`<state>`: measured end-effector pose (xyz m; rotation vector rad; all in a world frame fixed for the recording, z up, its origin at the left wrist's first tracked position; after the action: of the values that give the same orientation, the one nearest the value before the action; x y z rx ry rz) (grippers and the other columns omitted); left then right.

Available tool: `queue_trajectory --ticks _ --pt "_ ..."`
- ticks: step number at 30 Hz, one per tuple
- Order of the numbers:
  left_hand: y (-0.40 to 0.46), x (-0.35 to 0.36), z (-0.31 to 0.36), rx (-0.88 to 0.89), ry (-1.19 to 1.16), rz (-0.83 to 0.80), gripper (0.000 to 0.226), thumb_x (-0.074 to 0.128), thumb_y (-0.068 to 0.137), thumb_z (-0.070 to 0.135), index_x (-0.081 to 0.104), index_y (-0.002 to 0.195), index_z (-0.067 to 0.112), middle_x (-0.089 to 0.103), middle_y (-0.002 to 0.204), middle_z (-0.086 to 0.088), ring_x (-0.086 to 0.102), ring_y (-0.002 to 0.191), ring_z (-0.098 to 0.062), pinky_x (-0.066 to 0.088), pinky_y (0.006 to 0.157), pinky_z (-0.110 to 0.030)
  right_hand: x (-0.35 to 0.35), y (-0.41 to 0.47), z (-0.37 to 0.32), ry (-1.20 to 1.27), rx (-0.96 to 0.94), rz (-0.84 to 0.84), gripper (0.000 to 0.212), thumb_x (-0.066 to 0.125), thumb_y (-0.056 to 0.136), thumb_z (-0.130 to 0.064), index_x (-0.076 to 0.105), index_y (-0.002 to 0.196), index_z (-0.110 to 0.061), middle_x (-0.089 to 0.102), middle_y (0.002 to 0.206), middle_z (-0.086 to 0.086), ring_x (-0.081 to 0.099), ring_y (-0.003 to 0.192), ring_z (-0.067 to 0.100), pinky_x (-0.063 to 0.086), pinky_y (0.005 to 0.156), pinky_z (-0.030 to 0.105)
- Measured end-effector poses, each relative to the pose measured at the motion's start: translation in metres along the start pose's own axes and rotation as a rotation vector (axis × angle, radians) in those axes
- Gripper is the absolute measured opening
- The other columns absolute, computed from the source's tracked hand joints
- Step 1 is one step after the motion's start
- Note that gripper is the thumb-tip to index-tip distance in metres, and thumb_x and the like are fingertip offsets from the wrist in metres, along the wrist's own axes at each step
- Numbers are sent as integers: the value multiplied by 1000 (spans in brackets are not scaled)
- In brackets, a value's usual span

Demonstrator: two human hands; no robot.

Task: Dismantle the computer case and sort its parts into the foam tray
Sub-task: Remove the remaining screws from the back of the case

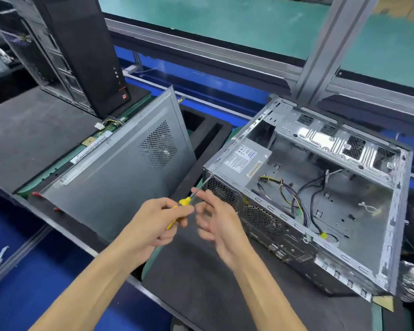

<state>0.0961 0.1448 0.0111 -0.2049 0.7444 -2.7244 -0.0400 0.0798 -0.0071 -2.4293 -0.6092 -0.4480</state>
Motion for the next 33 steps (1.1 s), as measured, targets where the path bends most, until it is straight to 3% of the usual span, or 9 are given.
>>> queue_trajectory --ticks 4,7,11,15,18,23,26,28,33 --pt "-3 -2 -4 -168 -162 -64 48 57 97 44 73 91 -1 64 73 -15 30 36 -11 19 31 -13 3 25 -4 375 4 -111 44 69 84 -25 67 121 -3 44 66 -6 33 46 4 23 34 14" --pt "-4 -2 -8 -83 -52 11 49 73 84 51 69 102 5 58 71 -6 31 44 -13 19 35 -17 7 33 0 346 -38 -45 29 76 75 -20 77 100 -4 49 64 -4 39 47 4 26 34 14" --pt "-9 -11 -9 31 -66 90 16 75 86 24 75 84 9 52 69 -7 31 45 -11 20 35 -17 6 37 3 404 -3 -28 25 79 73 -19 78 93 -5 57 67 -1 49 50 5 31 37 15" --pt "-9 -12 -3 -107 -60 -12 45 62 91 53 78 88 11 55 63 -5 27 41 -11 18 34 -15 2 39 3 373 -24 -49 17 76 76 -19 83 89 -9 54 70 -1 49 53 5 32 38 14" --pt "-11 -11 -6 46 -22 95 44 84 68 40 69 93 8 55 68 -5 32 44 -11 22 36 -18 6 40 4 367 -58 -23 13 77 73 -20 82 80 -11 56 68 -1 50 52 5 32 38 15" --pt "-12 -18 -4 -105 -105 57 53 56 96 54 77 88 6 67 71 -14 33 41 -14 23 34 -18 1 40 5 396 -28 -64 17 77 78 -19 82 92 -9 58 71 -1 52 55 6 34 38 14" --pt "-12 -17 -5 24 -31 118 44 80 81 43 65 105 9 61 72 -6 32 44 -14 23 36 -18 2 42 5 375 -60 -31 12 80 73 -18 81 81 -10 59 69 0 52 53 6 33 38 14" --pt "-13 -20 -5 83 -60 160 33 82 78 30 66 95 6 53 68 -7 30 43 -13 22 36 -17 4 44 6 416 -44 -33 12 80 74 -18 81 82 -10 60 70 0 53 53 6 35 38 14" --pt "-9 -20 -3 -15 -35 115 46 62 89 57 75 88 13 65 69 -14 33 41 -16 24 36 -19 1 44 4 426 -38 -27 14 77 78 -15 83 89 -9 61 71 -1 55 56 6 36 40 14"
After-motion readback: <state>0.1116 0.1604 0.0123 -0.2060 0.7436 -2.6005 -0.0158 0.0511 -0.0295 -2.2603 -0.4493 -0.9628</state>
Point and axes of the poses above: each hand's wrist, its own y-axis towards the middle knuckle, its own x-axis out of the palm, z = x × y, the point moved 2 cm from there along y, towards the middle knuckle
